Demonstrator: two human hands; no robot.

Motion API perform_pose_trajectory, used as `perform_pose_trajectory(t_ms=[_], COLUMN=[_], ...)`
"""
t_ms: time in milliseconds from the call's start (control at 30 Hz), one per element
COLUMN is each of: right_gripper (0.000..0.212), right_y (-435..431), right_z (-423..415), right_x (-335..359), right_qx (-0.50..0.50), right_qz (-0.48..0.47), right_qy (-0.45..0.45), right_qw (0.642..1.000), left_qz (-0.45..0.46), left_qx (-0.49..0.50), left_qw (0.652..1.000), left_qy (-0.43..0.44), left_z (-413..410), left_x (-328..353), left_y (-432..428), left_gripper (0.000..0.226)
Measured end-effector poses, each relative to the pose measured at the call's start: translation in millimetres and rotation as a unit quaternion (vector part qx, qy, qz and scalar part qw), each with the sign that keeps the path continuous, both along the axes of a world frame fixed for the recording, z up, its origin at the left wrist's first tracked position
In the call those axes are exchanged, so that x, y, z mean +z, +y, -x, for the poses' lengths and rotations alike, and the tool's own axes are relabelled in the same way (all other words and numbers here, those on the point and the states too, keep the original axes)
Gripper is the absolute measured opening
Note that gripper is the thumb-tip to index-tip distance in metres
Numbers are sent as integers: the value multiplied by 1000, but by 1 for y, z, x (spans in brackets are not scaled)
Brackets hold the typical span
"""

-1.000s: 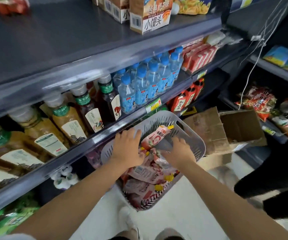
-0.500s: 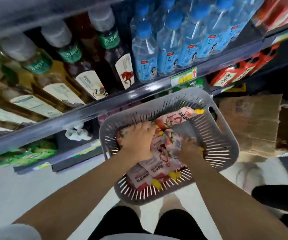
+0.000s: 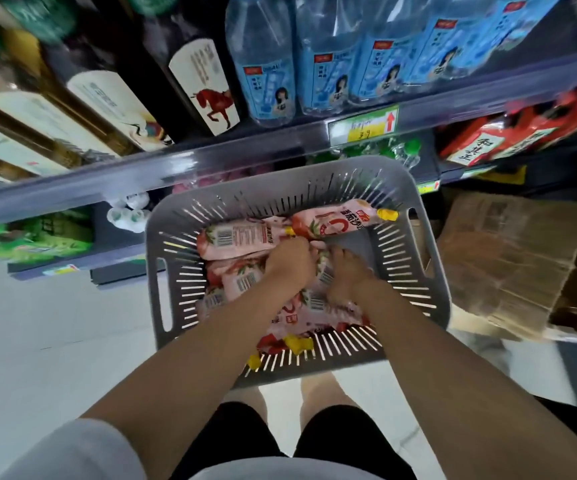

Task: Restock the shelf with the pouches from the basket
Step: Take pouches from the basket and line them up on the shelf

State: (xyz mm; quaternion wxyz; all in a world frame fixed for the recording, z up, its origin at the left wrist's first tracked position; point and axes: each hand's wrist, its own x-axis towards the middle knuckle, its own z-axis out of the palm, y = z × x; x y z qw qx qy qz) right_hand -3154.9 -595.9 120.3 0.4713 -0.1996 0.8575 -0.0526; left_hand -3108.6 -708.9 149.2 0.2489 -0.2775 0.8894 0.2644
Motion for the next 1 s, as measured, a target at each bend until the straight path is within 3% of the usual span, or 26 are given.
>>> perform_pose_trajectory(t_ms=[100, 367, 533, 667, 767, 833, 967, 1000], right_gripper=[109, 98, 106, 127, 119, 114, 96, 91], right_y=[-1, 2, 2, 1, 6, 9, 3, 0], right_z=[4, 1, 1, 5, 4, 4, 8, 10], right_x=[4, 5, 4, 4, 4, 5, 19, 22], right_qx=[-37, -32, -50, -87, -121, -95, 50, 64], right_qz=[26, 41, 47, 82, 138, 144, 109, 106], right_qy=[-34, -31, -58, -85, -98, -67, -10, -15], right_qw=[998, 998, 996, 989, 978, 983, 993, 992], left_qz=[31, 38, -45, -193, -277, -298, -304, -280], left_qx=[17, 37, 64, 199, 274, 282, 338, 337], left_qw=[999, 999, 995, 960, 916, 905, 883, 890], left_qy=[-36, -10, -67, 36, 93, 109, 120, 127], left_z=[7, 5, 7, -8, -20, -26, -34, -34], left_x=[-1, -1, -1, 8, 22, 26, 32, 33], left_y=[6, 9, 6, 3, 6, 0, -18, -21], left_gripper=[18, 15, 17, 24, 19, 17, 14, 12])
